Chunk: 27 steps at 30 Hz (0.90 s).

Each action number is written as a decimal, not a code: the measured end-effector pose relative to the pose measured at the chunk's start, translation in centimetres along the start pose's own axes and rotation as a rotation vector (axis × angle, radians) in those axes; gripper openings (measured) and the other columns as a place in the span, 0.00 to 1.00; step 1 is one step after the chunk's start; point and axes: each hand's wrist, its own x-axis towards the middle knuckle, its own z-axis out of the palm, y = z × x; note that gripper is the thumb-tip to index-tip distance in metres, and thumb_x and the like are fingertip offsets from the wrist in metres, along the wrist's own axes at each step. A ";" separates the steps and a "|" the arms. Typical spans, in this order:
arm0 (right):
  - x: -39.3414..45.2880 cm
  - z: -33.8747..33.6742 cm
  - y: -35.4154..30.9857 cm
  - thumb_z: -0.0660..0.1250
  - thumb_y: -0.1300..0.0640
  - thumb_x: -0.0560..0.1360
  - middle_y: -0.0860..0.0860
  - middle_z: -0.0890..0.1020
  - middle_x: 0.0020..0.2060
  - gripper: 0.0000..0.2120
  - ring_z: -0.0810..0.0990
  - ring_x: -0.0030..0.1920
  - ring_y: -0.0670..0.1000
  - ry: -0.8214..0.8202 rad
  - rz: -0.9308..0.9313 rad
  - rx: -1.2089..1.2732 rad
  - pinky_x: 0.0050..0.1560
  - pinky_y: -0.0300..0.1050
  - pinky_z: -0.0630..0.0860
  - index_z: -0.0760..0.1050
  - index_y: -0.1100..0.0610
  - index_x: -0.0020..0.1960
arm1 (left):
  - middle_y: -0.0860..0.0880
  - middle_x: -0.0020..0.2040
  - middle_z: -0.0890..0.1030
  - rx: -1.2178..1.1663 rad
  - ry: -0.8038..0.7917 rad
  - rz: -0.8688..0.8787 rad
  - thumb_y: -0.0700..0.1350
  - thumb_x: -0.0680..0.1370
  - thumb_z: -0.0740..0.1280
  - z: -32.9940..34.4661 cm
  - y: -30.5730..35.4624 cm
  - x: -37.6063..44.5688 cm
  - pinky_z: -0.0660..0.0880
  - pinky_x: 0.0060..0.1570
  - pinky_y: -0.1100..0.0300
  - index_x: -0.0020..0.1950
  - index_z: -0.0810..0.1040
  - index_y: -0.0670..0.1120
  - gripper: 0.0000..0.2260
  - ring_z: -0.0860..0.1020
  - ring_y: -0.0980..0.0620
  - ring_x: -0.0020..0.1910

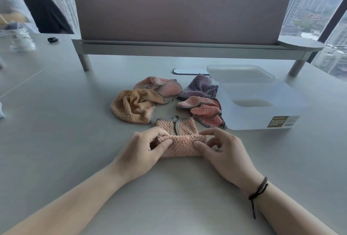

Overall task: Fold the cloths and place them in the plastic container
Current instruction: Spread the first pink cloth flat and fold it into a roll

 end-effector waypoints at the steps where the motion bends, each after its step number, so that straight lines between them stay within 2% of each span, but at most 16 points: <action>1: 0.4 0.1 0.0 0.75 0.43 0.70 0.43 0.83 0.32 0.11 0.78 0.33 0.41 -0.003 0.008 -0.007 0.37 0.33 0.72 0.80 0.43 0.50 | 0.55 0.32 0.80 0.008 0.000 -0.017 0.56 0.75 0.68 0.2 -0.1 0.2 0.72 0.31 0.60 0.49 0.81 0.55 0.08 0.76 0.57 0.29; 4: 1.6 0.3 0.0 0.74 0.45 0.71 0.46 0.83 0.30 0.10 0.77 0.31 0.42 -0.035 0.027 -0.013 0.36 0.37 0.73 0.79 0.45 0.49 | 0.50 0.26 0.73 0.057 0.028 -0.057 0.59 0.74 0.67 0.7 -0.7 0.6 0.71 0.29 0.54 0.51 0.78 0.58 0.10 0.69 0.55 0.25; 6: 2.3 0.5 0.0 0.73 0.43 0.72 0.45 0.82 0.29 0.11 0.77 0.31 0.42 -0.077 0.026 -0.053 0.38 0.42 0.76 0.78 0.44 0.52 | 0.51 0.25 0.70 0.080 0.051 -0.083 0.60 0.74 0.67 0.7 -0.9 0.6 0.71 0.28 0.52 0.51 0.77 0.58 0.10 0.66 0.56 0.24; 10: 3.0 1.0 0.2 0.69 0.39 0.73 0.43 0.80 0.29 0.14 0.77 0.34 0.41 -0.094 0.026 -0.177 0.39 0.44 0.77 0.76 0.43 0.55 | 0.57 0.25 0.73 0.108 0.092 -0.100 0.55 0.76 0.71 0.4 -0.8 0.7 0.71 0.30 0.55 0.51 0.79 0.55 0.07 0.68 0.57 0.24; 14: 3.1 1.3 0.2 0.68 0.39 0.74 0.43 0.79 0.30 0.11 0.77 0.35 0.42 -0.063 0.000 -0.217 0.39 0.45 0.77 0.76 0.43 0.53 | 0.59 0.26 0.75 0.048 0.115 -0.089 0.59 0.76 0.68 0.1 -0.5 1.0 0.71 0.30 0.58 0.51 0.79 0.53 0.11 0.70 0.59 0.24; 18: 3.1 1.3 0.3 0.69 0.42 0.74 0.44 0.79 0.30 0.09 0.77 0.34 0.42 -0.010 -0.018 -0.185 0.38 0.46 0.77 0.77 0.43 0.51 | 0.54 0.28 0.75 0.041 0.113 -0.106 0.65 0.73 0.67 0.1 -0.3 0.9 0.75 0.33 0.53 0.52 0.78 0.55 0.17 0.74 0.56 0.28; 21: 3.0 1.4 0.2 0.68 0.40 0.74 0.43 0.78 0.31 0.10 0.77 0.36 0.44 -0.003 -0.018 -0.239 0.38 0.45 0.76 0.76 0.44 0.52 | 0.54 0.30 0.75 0.173 0.043 -0.144 0.70 0.68 0.67 -0.2 -0.3 0.6 0.77 0.35 0.52 0.54 0.76 0.58 0.22 0.75 0.56 0.30; 24: 2.7 1.5 0.0 0.67 0.39 0.74 0.41 0.76 0.32 0.12 0.78 0.39 0.46 0.003 -0.023 -0.341 0.38 0.45 0.75 0.76 0.44 0.53 | 0.56 0.31 0.73 0.292 0.025 -0.134 0.70 0.66 0.66 -0.4 0.0 0.3 0.77 0.34 0.54 0.54 0.76 0.58 0.23 0.75 0.58 0.32; 27: 2.4 1.4 -0.2 0.69 0.42 0.75 0.40 0.75 0.42 0.10 0.79 0.43 0.48 0.115 -0.118 -0.306 0.39 0.45 0.75 0.77 0.44 0.53 | 0.58 0.42 0.74 0.367 0.089 -0.010 0.66 0.69 0.68 -0.6 0.4 0.2 0.77 0.38 0.57 0.55 0.79 0.56 0.20 0.77 0.55 0.42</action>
